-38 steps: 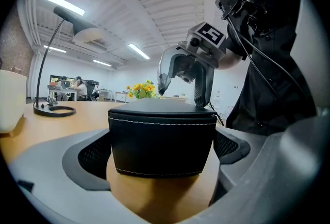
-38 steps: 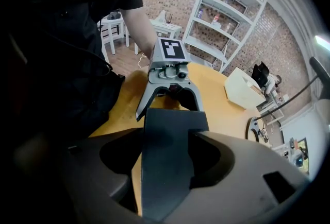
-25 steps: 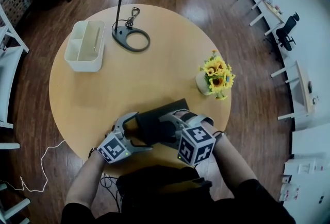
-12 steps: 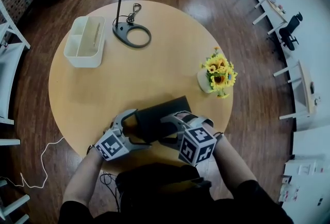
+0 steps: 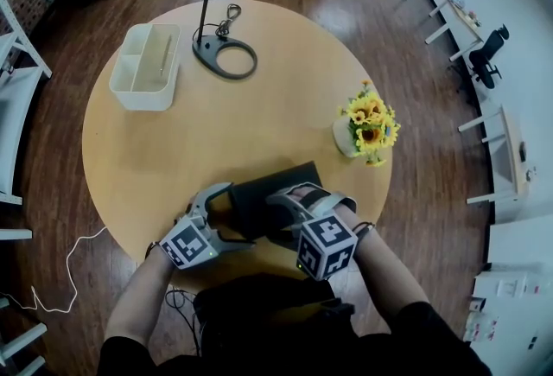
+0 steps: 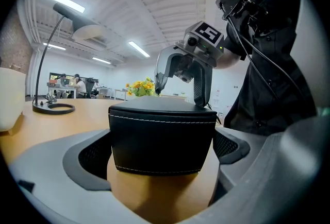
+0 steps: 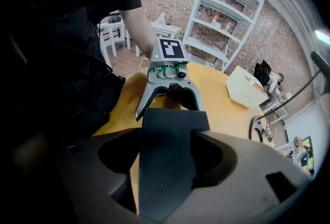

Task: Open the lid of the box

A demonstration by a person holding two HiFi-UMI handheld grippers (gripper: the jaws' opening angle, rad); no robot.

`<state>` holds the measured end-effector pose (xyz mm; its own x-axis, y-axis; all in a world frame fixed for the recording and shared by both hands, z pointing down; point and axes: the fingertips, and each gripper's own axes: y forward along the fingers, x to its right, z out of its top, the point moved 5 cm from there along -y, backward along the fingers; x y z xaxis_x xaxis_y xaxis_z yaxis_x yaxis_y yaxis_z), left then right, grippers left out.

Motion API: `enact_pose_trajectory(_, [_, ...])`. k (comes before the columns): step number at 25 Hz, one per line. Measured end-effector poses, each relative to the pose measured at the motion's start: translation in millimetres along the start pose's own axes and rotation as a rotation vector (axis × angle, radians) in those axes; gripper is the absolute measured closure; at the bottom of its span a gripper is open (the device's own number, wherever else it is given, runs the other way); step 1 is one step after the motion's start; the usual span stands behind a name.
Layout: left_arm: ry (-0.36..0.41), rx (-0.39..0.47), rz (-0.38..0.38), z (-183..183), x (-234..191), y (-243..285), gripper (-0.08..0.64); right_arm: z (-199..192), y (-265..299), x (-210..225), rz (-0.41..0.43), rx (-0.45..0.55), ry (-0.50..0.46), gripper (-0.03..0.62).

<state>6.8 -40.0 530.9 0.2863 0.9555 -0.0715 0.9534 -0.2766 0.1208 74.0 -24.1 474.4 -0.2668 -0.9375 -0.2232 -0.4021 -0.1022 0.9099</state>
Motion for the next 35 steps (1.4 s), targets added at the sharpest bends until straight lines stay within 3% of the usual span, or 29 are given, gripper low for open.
enact_pose_trajectory(6, [0.001,-0.002,0.003,0,1,0,-0.038,2,-2,0,-0.010,-0.003,-0.006,0.290])
enact_pose_trajectory(13, [-0.003,-0.006,0.005,0,0,0,-0.038,6,-30,14,-0.001,0.093,0.053,0.288])
enact_pose_trajectory(24, [-0.037,-0.070,0.017,-7,0,1,-0.028,18,-77,67,-0.096,0.190,0.116,0.290])
enact_pose_trajectory(25, [-0.039,-0.075,0.019,-7,0,1,-0.028,19,-80,75,-0.116,0.199,0.108,0.293])
enact_pose_trajectory(28, [-0.046,-0.092,0.024,-8,-1,2,-0.029,20,-79,100,-0.232,0.174,0.067,0.466])
enact_pose_trajectory(31, [-0.063,-0.114,0.030,-9,0,4,-0.031,19,-65,114,-0.292,0.128,0.073,0.469])
enact_pose_trajectory(35, [-0.110,-0.135,0.059,-10,3,-1,-0.003,17,-55,132,-0.380,0.183,0.156,0.469])
